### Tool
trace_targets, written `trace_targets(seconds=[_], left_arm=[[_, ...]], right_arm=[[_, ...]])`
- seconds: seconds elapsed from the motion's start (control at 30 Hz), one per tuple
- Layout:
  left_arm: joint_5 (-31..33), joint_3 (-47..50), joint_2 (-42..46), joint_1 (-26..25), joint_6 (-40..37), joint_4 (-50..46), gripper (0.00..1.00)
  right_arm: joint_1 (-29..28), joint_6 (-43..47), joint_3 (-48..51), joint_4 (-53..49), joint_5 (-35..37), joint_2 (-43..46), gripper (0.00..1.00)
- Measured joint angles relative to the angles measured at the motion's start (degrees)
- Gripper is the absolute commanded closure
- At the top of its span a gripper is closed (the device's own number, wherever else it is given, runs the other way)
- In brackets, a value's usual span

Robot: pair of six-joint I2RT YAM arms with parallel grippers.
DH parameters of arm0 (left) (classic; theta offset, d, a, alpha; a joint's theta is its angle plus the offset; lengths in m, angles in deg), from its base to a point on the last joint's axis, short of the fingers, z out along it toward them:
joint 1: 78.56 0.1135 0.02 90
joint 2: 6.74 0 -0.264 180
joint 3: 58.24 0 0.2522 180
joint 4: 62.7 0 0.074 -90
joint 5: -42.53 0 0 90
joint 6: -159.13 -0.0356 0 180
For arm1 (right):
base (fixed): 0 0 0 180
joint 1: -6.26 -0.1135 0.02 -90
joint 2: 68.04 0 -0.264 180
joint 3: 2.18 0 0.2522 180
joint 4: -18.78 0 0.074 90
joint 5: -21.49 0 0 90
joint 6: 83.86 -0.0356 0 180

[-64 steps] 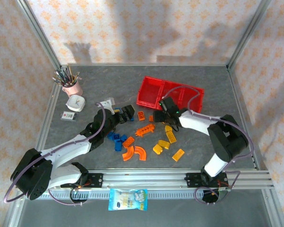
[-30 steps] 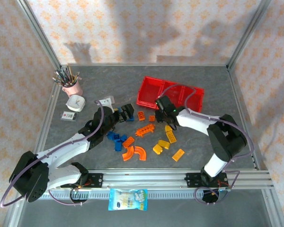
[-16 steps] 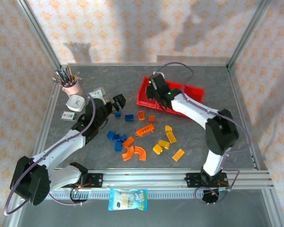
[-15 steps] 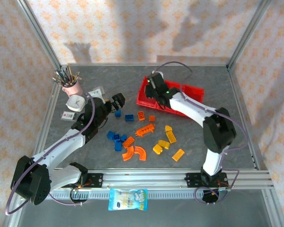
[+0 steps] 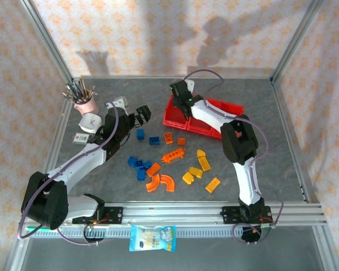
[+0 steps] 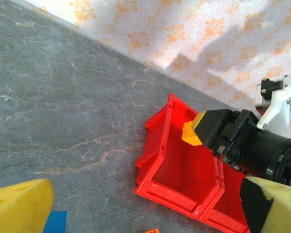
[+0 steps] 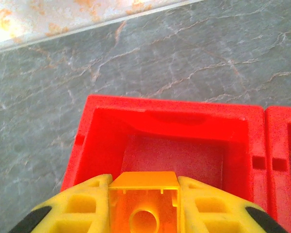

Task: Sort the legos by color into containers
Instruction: Place the lego in the container, then pick up the lego from the center of the table.

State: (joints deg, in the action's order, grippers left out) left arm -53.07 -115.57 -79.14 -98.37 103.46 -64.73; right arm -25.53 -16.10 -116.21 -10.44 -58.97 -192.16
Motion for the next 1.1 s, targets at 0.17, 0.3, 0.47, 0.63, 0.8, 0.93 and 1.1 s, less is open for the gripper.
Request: trace_targets(seconds=[0.17, 0.3, 0.47, 0.63, 0.8, 0.93, 1.1], left_arm=[[0.0, -0.3, -0.5, 0.1, -0.4, 0.0, 0.01], [0.0, -0.3, -0.5, 0.1, -0.3, 0.0, 0.01], [0.0, -0.3, -0.5, 0.1, -0.3, 0.0, 0.01], [0.0, -0.3, -0.5, 0.1, -0.4, 0.0, 0.01], [0.0, -0.3, -0.3, 0.1, -0.4, 0.0, 0.01], [-0.8, -0.3, 0.8, 0.1, -0.3, 0.0, 0.01], [-3.4, -0.2, 2.9, 0.0, 0.8, 0.0, 0.01]], right_arm=[[1.0, -0.3, -3.0, 0.0, -0.1, -2.9, 0.69], [1.0, -0.3, -4.6, -0.1, -0.1, -4.6, 0.65], [1.0, 0.0, -5.1, -0.2, -1.2, -5.3, 0.58], [1.0, 0.2, -5.1, 0.0, -1.9, -5.2, 0.54], [1.0, 0.6, -2.2, 0.7, -3.9, -1.6, 0.51], [0.7, 1.5, 6.9, 2.7, -5.8, 8.6, 0.47], [0.2, 2.2, 18.6, 5.2, -8.0, 22.8, 0.42]])
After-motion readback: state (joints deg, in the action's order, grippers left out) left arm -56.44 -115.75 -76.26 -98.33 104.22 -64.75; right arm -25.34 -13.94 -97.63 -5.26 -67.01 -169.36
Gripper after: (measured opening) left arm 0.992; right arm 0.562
